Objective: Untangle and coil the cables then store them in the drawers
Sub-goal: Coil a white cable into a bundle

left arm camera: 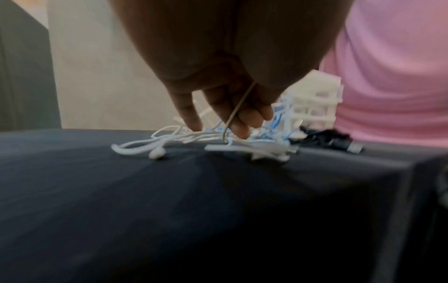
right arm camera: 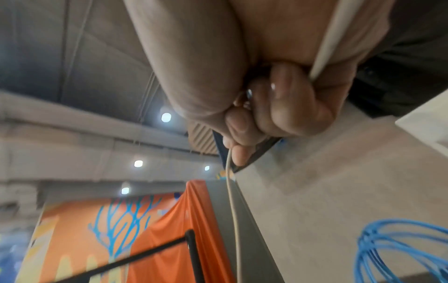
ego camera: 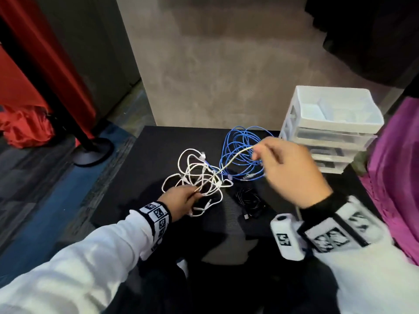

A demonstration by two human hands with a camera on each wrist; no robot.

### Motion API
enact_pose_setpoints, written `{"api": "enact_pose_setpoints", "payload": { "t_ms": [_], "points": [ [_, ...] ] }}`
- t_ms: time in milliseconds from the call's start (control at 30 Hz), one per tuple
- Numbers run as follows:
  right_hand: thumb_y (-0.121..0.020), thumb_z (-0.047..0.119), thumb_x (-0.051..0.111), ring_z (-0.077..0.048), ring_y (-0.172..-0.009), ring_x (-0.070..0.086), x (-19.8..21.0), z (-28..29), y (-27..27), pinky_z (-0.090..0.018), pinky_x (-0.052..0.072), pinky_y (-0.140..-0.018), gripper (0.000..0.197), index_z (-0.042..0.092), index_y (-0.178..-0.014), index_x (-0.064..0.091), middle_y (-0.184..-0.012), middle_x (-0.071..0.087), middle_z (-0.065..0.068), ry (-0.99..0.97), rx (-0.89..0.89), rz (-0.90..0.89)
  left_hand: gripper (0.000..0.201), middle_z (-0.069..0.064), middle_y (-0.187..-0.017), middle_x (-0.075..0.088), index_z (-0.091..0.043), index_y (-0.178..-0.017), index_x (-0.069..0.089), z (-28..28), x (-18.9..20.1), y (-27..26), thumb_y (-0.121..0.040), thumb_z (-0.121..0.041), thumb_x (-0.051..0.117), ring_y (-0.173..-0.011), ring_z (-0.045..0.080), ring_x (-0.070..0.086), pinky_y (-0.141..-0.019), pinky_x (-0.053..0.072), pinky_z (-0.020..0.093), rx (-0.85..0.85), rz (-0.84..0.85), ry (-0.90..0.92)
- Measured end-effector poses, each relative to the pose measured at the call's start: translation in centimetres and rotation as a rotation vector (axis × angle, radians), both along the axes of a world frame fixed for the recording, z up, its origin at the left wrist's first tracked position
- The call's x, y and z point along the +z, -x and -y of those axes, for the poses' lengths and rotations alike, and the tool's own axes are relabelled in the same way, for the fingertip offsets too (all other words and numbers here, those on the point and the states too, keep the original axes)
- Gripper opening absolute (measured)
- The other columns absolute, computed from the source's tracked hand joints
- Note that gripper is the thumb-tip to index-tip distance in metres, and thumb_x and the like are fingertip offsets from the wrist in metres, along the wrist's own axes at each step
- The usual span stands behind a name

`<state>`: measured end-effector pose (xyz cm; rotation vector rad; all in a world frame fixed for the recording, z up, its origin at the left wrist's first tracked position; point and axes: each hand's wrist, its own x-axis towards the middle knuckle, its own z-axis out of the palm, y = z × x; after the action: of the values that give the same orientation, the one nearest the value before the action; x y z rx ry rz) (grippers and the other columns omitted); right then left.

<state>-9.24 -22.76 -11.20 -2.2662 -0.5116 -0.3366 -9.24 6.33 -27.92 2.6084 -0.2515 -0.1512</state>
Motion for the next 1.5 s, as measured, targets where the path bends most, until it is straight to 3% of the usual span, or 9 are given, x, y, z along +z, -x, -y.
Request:
{"api": "enact_pose_setpoints", "payload": {
  "t_ms": [233,333,500,767,933,1133,1300,1400,1500],
  "points": [
    [-0.101,0.041,0.052,-0.011,-0.058,0.052,4.3,9.8,0.3,-0.035,0.046,-0.062,0.03,0.021,-0.086,0.069,-0.067,0.064,0.012,-0.09,-0.366,0.055,0.048,-0.006,-0.071,0.06,-0.018,-0.077,0.059,-4.4,0.5,-1.7,-0.098,-0.055,0.037,-0.075,0.018,0.058,-0.081,0.051,0.041,0.129,0.156,-0.018],
    [-0.098,0.038,0.052,-0.034,-0.078,0.063,2.1,11.8,-0.3,-0.04,0.048,-0.072,0.028,0.021,-0.087,0.072,-0.067,0.067,0.0,0.139,-0.418,-0.068,0.04,-0.008,-0.067,0.063,-0.026,-0.075,0.059,-4.2,1.7,-1.7,-0.101,-0.049,0.039,-0.073,0.014,0.06,-0.085,0.05,0.04,0.243,0.317,0.11],
    [-0.091,0.044,0.049,-0.043,-0.119,0.055,-2.5,10.2,0.1,-0.053,0.048,-0.1,0.049,0.02,-0.132,0.061,-0.127,0.064,-0.017,0.528,-0.347,-0.225,0.036,-0.003,-0.07,0.062,-0.019,-0.087,0.063,-1.2,4.8,-1.1,-0.105,-0.043,0.042,-0.069,0.019,0.06,-0.074,0.05,0.041,0.242,0.453,0.223],
    [-0.094,0.049,0.051,-0.023,-0.135,0.045,-5.2,-1.4,0.3,-0.049,0.036,-0.114,0.057,0.03,-0.148,0.047,-0.145,0.053,0.006,0.33,0.081,-0.001,0.024,-0.011,-0.09,0.069,-0.02,-0.102,0.07,5.1,10.0,0.0,-0.106,-0.033,0.05,-0.085,0.009,0.063,-0.082,0.051,0.036,-0.08,0.464,0.229],
    [-0.105,0.036,0.051,-0.015,-0.088,0.067,-3.7,-2.4,-1.1,-0.044,0.052,-0.087,0.018,0.026,-0.107,0.066,-0.088,0.072,0.006,0.076,0.221,-0.119,0.022,-0.017,-0.095,0.069,-0.023,-0.111,0.07,6.8,12.5,1.2,-0.107,-0.028,0.05,-0.089,0.003,0.065,-0.084,0.05,0.024,-0.188,0.382,0.355],
    [-0.096,0.037,0.067,-0.012,-0.065,0.049,-3.2,2.8,-2.3,-0.039,0.044,-0.069,0.023,0.019,-0.083,0.066,-0.074,0.063,-0.013,-0.141,0.108,-0.182,0.03,0.008,-0.066,0.048,-0.021,-0.084,0.063,6.3,12.4,3.0,-0.105,-0.034,0.046,-0.051,0.011,0.044,-0.054,0.046,0.029,-0.005,0.053,0.645],
    [-0.097,0.037,0.062,-0.02,-0.066,0.054,-6.0,5.1,-1.9,-0.046,0.049,-0.073,0.019,0.021,-0.088,0.065,-0.07,0.062,-0.001,-0.105,0.034,-0.199,0.022,-0.005,-0.064,0.034,-0.015,-0.084,0.054,8.3,13.1,5.2,-0.102,-0.027,0.049,-0.049,0.006,0.028,-0.046,0.031,0.019,0.081,-0.509,1.436],
    [-0.096,0.049,0.052,-0.007,-0.07,0.061,-8.0,4.7,0.6,-0.038,0.054,-0.076,0.024,0.031,-0.091,0.067,-0.072,0.066,0.013,0.095,0.053,-0.21,0.025,0.002,-0.098,0.072,-0.017,-0.086,0.056,8.9,14.3,5.8,-0.104,-0.026,0.042,-0.067,0.01,0.065,-0.06,0.056,0.023,0.159,-0.566,1.755],
    [-0.095,0.056,0.044,-0.012,-0.072,0.063,-8.3,2.6,4.8,-0.04,0.055,-0.074,0.032,0.03,-0.096,0.064,-0.074,0.067,0.007,0.25,0.263,-0.275,0.026,0.021,-0.136,0.064,-0.011,-0.09,0.054,9.4,13.7,5.6,-0.108,-0.023,0.04,-0.12,0.034,0.066,-0.102,0.054,0.046,0.199,-0.447,1.769]
  ]
}}
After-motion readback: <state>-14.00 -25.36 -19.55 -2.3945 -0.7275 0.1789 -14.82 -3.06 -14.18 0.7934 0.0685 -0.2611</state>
